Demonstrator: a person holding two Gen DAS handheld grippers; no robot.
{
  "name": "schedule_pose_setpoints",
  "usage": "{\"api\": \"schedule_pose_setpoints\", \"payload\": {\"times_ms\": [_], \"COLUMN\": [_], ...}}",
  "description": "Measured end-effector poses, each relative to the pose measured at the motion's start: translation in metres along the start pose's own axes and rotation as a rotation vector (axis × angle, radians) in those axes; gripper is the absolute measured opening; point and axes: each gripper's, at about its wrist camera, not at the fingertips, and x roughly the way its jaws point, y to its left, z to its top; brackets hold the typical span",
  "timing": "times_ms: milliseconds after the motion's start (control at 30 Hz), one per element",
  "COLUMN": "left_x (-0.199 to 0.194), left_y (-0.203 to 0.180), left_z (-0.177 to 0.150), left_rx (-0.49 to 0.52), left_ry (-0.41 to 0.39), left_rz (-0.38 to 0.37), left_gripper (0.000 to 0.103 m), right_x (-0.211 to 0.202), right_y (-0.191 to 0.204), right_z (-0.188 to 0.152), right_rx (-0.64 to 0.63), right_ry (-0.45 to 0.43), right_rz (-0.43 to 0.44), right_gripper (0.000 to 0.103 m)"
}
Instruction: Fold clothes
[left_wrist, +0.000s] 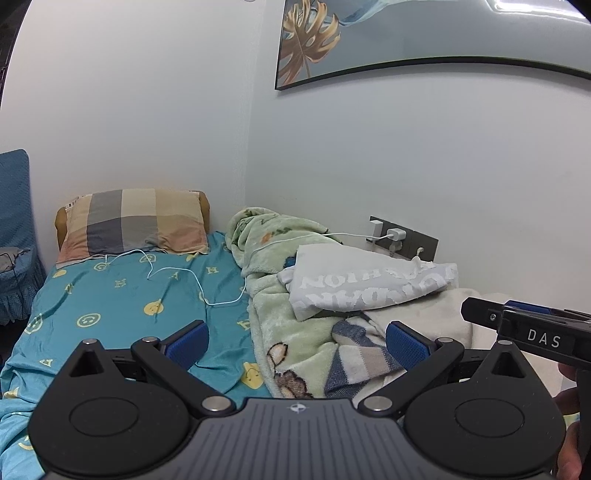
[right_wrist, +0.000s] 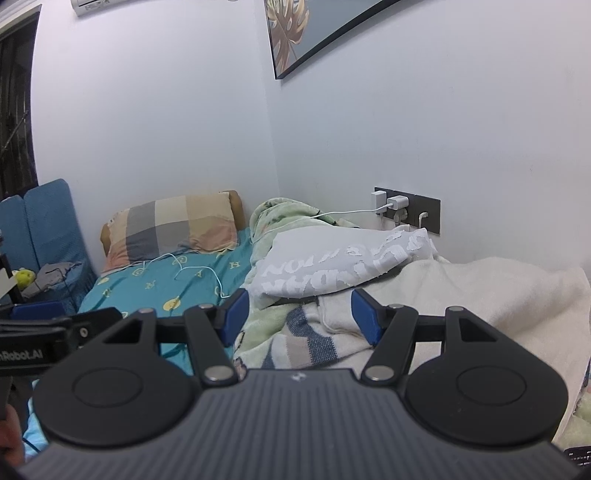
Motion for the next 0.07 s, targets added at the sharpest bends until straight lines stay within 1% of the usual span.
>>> {"api": "schedule_pose_setpoints", "payload": {"times_ms": [67], "left_x": [-0.0012], "left_y": [0.0], "left_z": [0.0002], "left_rx": [0.002], "left_ry": [-0.001], "left_rz": [0.0], "left_gripper": [0.103], "right_x": [0.0004], "right_y": [0.0007], "right_z": [0.0004], "right_rx": [0.001], "right_ry": [0.003], "right_rz": [-0.001], "right_gripper": [0.064]}}
